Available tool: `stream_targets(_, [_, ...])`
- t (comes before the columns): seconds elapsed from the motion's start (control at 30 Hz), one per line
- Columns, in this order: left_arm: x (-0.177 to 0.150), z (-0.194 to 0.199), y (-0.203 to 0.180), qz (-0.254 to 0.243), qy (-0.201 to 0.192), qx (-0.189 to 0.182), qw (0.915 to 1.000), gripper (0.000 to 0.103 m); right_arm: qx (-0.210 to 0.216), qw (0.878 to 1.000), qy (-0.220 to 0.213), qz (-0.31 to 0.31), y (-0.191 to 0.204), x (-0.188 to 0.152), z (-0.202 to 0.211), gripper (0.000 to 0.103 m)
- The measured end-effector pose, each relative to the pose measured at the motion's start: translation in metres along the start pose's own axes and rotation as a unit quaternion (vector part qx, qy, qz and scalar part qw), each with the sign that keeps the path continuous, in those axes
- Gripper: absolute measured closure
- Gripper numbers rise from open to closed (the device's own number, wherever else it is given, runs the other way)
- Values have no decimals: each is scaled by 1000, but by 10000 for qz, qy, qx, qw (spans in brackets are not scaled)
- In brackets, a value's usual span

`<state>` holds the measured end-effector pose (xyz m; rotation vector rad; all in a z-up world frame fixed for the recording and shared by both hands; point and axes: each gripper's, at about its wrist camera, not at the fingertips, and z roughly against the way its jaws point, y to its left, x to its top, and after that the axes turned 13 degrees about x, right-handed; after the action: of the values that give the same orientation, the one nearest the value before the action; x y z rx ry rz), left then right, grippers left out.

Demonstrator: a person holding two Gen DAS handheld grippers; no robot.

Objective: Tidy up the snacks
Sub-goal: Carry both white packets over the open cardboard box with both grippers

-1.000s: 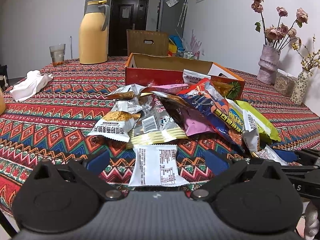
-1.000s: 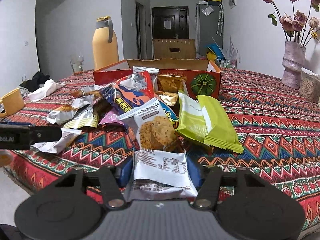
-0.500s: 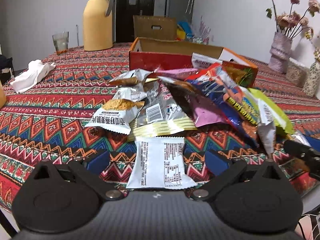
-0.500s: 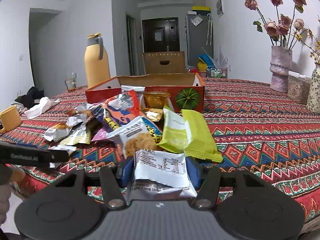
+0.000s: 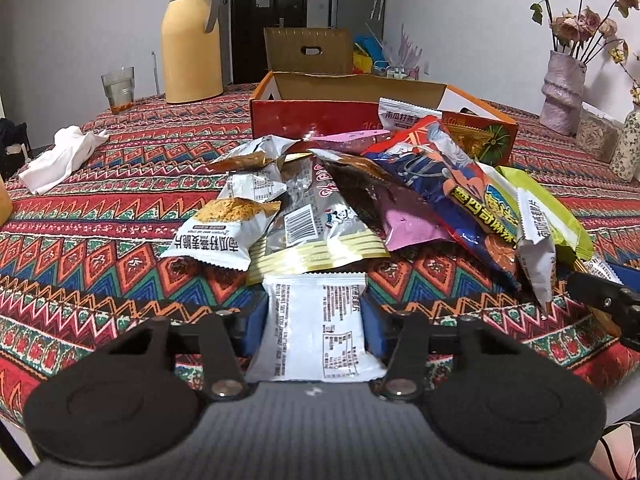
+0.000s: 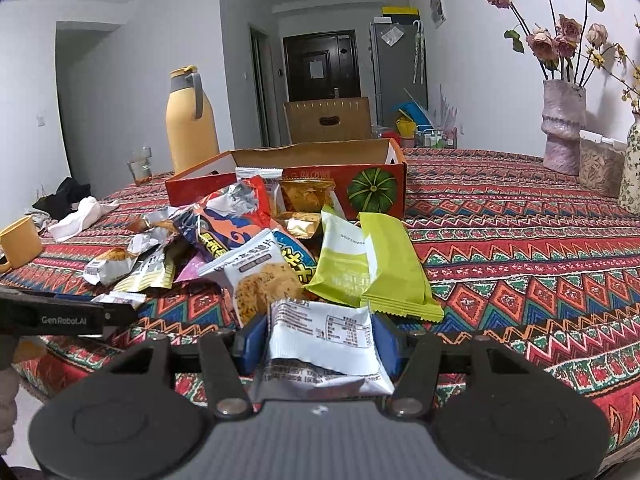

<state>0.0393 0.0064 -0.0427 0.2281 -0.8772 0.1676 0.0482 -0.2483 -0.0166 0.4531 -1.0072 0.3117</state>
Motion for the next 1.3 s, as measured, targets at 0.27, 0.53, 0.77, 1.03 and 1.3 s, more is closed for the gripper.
stream_targets(0.27, [1, 11, 3, 30, -128, -22, 9999, 57, -22, 9999, -100, 40, 3, 2, 7, 48])
stream_targets(0.53, [15, 21, 6, 81, -370, -64, 9993, 57, -100, 9995, -271, 149, 4, 17, 11, 48])
stream_targets(0.77, [38, 21, 5, 126, -587, -86, 9982, 57, -88, 9993, -331, 178, -2, 35, 1, 48])
stream_targets(1.03, [69, 14, 4, 167, -785, -108, 9967, 57, -89, 9988, -435, 217, -6, 62, -18, 47])
stream_targets(1.3, [100, -3, -2, 146, -910, -137, 9956, 57, -123, 9981, -544, 268, -14, 94, -41, 47])
